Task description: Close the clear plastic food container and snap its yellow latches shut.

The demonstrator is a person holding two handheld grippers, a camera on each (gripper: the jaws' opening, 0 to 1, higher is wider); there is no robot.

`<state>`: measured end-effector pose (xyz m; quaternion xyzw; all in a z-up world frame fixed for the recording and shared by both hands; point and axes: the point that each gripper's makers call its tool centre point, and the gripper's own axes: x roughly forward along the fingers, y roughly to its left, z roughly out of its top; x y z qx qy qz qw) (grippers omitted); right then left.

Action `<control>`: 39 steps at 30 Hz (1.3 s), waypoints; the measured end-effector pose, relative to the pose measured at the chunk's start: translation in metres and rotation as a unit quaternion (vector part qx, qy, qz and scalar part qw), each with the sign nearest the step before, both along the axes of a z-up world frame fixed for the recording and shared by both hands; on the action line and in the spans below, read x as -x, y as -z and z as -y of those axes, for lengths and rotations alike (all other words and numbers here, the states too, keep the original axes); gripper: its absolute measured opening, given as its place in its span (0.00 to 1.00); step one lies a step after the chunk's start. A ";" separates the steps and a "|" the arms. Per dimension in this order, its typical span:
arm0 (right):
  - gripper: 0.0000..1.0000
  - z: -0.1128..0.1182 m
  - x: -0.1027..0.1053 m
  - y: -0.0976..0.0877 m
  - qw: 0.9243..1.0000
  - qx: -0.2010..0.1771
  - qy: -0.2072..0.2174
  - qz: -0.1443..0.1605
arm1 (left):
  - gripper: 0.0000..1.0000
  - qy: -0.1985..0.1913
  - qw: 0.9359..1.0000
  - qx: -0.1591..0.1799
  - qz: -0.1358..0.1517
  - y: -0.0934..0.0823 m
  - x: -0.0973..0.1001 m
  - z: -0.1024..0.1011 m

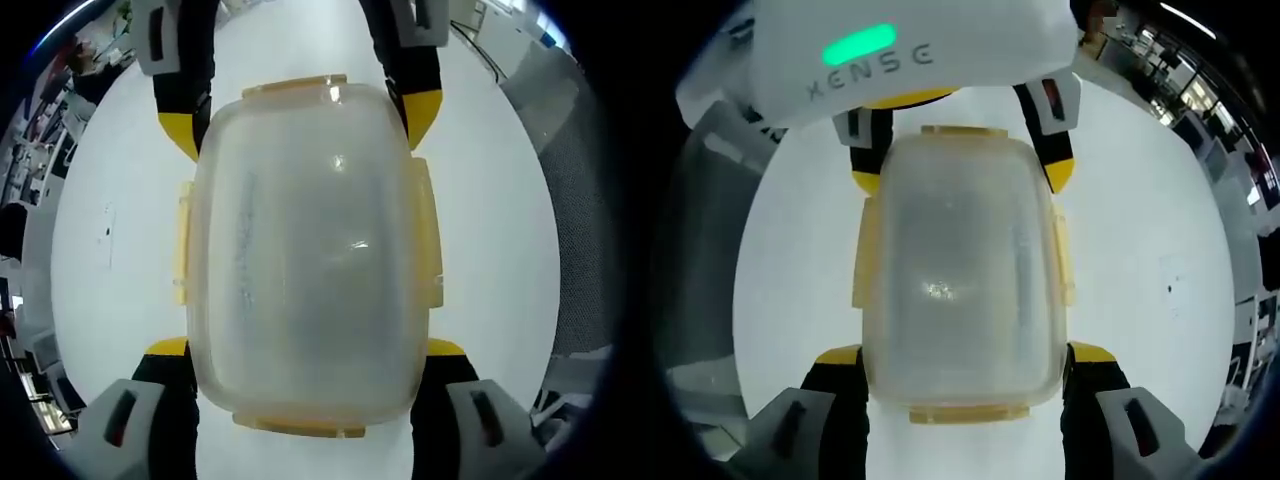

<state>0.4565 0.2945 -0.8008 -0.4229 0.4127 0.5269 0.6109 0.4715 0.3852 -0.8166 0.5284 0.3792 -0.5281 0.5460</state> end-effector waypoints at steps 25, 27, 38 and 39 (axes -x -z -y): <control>0.81 0.000 -0.005 -0.002 1.000 -0.020 -0.004 0.003 | 0.89 0.004 1.000 -0.006 0.004 0.000 -0.005 0.000; 0.81 -0.001 -0.004 -0.002 1.000 -0.023 -0.005 0.004 | 0.90 0.011 1.000 -0.010 0.005 0.000 -0.005 -0.001; 0.90 -0.014 0.001 -0.010 0.994 -0.111 0.004 0.003 | 0.99 -0.007 0.999 0.047 0.004 -0.015 -0.002 0.011; 0.90 -0.015 0.002 -0.011 0.992 -0.123 0.002 0.004 | 0.99 -0.007 0.998 0.055 0.007 -0.016 -0.002 0.011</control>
